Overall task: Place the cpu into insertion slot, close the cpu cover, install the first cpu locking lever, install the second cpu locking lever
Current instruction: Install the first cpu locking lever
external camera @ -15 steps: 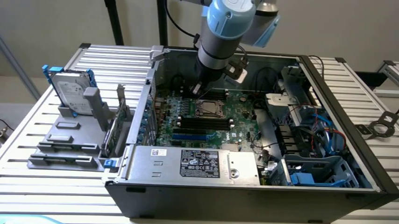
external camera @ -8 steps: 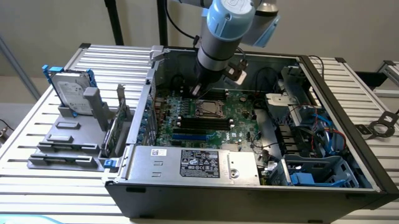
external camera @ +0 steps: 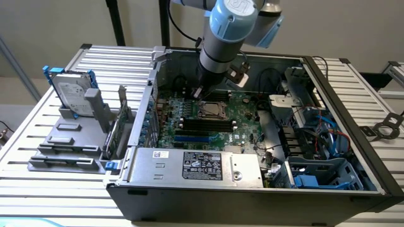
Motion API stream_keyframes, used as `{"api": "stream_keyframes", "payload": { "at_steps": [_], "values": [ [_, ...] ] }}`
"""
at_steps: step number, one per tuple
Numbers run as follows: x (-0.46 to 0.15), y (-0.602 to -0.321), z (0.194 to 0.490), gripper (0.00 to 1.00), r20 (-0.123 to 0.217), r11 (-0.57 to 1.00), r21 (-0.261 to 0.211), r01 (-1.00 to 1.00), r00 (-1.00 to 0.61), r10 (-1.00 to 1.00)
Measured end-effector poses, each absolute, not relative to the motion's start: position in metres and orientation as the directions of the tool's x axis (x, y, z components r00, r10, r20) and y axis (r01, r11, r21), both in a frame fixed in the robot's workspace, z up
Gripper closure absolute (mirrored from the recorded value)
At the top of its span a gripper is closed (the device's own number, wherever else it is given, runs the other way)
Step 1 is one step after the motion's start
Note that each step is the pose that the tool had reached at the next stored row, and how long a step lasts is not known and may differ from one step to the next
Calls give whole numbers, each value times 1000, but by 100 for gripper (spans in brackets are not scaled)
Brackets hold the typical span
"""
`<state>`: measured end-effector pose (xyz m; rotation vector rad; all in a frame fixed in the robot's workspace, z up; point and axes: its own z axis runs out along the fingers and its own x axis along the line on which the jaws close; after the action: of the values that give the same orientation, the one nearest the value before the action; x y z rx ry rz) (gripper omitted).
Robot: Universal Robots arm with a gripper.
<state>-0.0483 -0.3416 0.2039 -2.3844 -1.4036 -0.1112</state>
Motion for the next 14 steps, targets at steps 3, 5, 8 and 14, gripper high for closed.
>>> {"api": "stream_keyframes", "payload": {
  "at_steps": [3, 5, 8, 14],
  "values": [
    [-48, -337, 203, 89, 250, -436, -275, 857, 502, 828],
    [-48, -335, 203, 89, 250, -436, -276, 856, 502, 828],
    [-48, -335, 202, 89, 247, -438, -275, 856, 503, 828],
    [-46, -335, 202, 89, 236, -456, -270, 848, 517, 823]
  ]
}}
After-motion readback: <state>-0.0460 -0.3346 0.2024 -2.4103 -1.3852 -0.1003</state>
